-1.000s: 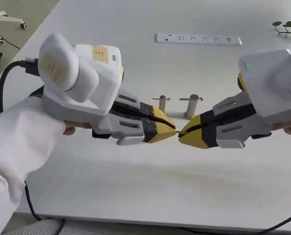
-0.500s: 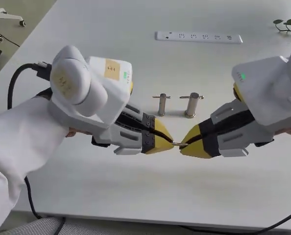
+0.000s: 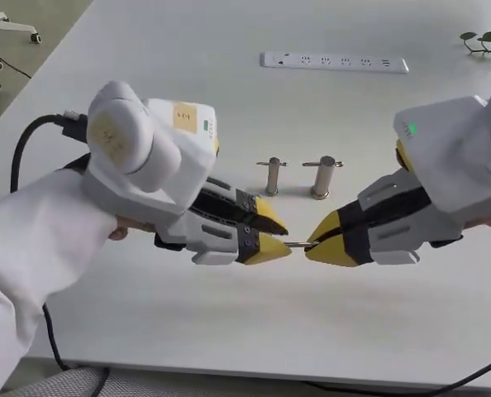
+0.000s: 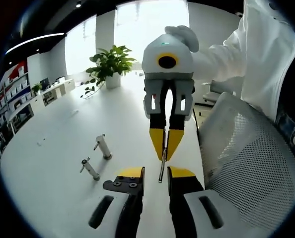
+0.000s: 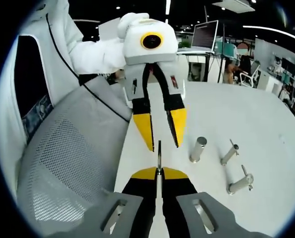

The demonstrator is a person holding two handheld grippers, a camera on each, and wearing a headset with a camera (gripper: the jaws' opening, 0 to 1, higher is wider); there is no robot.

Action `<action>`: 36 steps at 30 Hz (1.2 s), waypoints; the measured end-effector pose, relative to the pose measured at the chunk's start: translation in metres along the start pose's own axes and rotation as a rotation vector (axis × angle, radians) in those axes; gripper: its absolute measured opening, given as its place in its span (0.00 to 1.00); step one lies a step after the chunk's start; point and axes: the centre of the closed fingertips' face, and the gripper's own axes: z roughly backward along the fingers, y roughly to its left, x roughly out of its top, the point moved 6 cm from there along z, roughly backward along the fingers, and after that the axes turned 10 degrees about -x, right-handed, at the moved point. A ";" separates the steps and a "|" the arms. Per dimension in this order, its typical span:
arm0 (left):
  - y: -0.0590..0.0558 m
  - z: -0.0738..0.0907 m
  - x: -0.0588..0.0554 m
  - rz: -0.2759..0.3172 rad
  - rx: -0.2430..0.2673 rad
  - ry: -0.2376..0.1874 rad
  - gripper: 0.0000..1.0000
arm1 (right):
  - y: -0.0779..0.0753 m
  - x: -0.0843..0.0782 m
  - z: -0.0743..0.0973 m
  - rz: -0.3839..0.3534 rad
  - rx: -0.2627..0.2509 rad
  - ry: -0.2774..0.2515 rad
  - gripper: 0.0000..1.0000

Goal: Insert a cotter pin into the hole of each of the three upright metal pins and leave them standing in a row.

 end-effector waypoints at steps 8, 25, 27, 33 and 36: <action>0.032 0.024 -0.008 0.155 0.213 -0.154 0.42 | -0.018 -0.010 -0.002 -0.037 -0.057 0.027 0.00; 0.042 -0.004 -0.057 0.290 0.217 -0.086 0.45 | -0.050 -0.013 -0.022 -0.084 -0.073 0.031 0.00; 0.045 -0.007 -0.059 0.303 0.219 -0.083 0.45 | -0.052 -0.012 -0.025 -0.086 -0.069 0.029 0.00; 0.051 -0.012 -0.060 0.290 0.227 -0.073 0.36 | -0.056 -0.013 -0.030 -0.083 -0.060 0.036 0.00; 0.053 -0.015 -0.060 0.285 0.229 -0.072 0.31 | -0.058 -0.014 -0.031 -0.087 -0.056 0.035 0.00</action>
